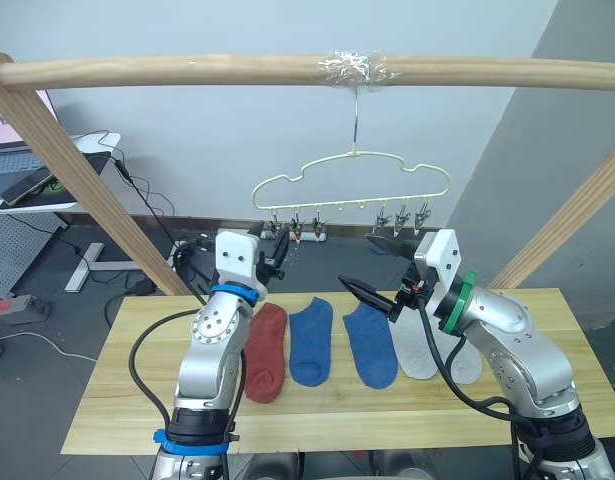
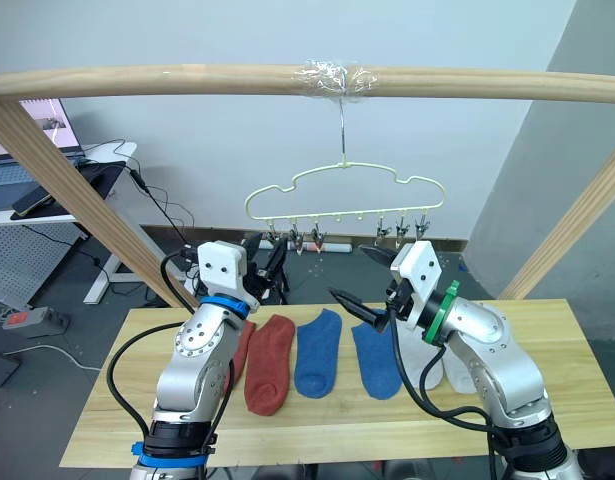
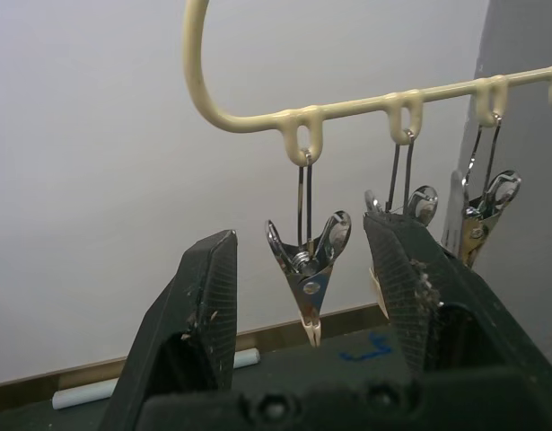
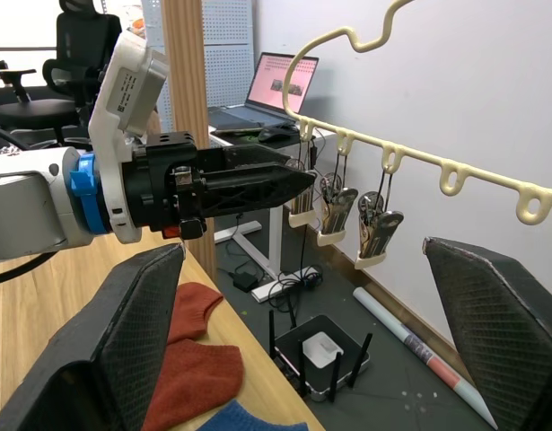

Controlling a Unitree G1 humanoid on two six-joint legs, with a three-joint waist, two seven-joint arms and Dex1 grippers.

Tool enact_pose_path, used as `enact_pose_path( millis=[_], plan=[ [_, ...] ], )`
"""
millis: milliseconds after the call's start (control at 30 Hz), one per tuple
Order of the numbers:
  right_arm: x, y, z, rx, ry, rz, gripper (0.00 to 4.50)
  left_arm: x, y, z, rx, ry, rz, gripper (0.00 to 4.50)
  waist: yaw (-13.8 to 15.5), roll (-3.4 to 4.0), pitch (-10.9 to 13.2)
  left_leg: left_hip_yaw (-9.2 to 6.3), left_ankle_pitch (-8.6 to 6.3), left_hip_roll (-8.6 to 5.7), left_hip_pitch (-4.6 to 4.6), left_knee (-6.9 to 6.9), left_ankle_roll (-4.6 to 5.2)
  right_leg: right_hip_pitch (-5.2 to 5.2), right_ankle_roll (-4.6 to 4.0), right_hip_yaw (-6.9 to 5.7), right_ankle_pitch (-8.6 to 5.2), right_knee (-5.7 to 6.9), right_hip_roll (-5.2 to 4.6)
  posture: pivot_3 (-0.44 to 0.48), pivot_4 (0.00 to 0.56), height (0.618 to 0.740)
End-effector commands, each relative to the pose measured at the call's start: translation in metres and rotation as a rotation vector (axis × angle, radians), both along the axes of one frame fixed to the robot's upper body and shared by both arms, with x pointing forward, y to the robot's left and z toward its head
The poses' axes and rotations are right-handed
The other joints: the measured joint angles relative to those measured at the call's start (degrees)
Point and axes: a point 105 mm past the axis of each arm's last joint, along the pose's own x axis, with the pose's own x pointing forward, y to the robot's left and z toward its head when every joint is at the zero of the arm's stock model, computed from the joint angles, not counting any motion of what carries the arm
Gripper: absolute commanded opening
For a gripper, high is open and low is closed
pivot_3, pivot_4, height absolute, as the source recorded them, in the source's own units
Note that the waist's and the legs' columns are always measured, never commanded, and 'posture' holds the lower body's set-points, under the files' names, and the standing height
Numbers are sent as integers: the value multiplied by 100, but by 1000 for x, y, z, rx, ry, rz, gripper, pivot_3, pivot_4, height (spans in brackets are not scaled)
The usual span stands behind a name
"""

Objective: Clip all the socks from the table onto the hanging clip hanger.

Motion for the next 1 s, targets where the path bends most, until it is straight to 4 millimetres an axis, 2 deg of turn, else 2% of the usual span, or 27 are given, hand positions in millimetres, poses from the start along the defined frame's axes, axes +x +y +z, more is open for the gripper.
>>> enact_pose_path(
  millis=[33, 533, 633, 767, 1000],
  plan=[
    [-6, 1, 11, 14, -44, 15, 4500, 2, 1, 15, 8, -65, 5, 2457, 0, 0, 0, 0, 0, 0, 0, 0, 0, 0, 0, 0, 0, 0, 0, -91, 127, 740],
    [-6, 1, 13, 26, -42, -4, 4500, 7, -5, 15, 9, -73, -6, 2457, -2, 0, 0, 1, 0, 0, 0, 0, 0, 0, 0, 1, 0, 0, 1, -100, 129, 740],
    [-8, 1, 12, 30, -33, -7, 4500, 9, -6, 17, -1, -82, -11, 1873, -3, 0, 0, 1, 0, 0, 0, 0, 0, 0, 0, 0, 0, 0, 1, -103, 128, 740],
    [-9, 2, 12, 36, -26, -13, 4500, 10, -7, 20, -9, -91, -17, 815, -3, 0, 0, 1, 0, 0, 0, 0, 0, 0, 0, 1, 0, -1, 1, -104, 127, 740],
    [-5, 0, 10, 42, -12, -31, 4500, 10, -4, 23, 6, -100, -10, 438, -6, 0, 0, 1, 0, 0, 0, 1, 0, 0, 0, 1, 1, 1, 1, -101, 126, 740]
  ],
)
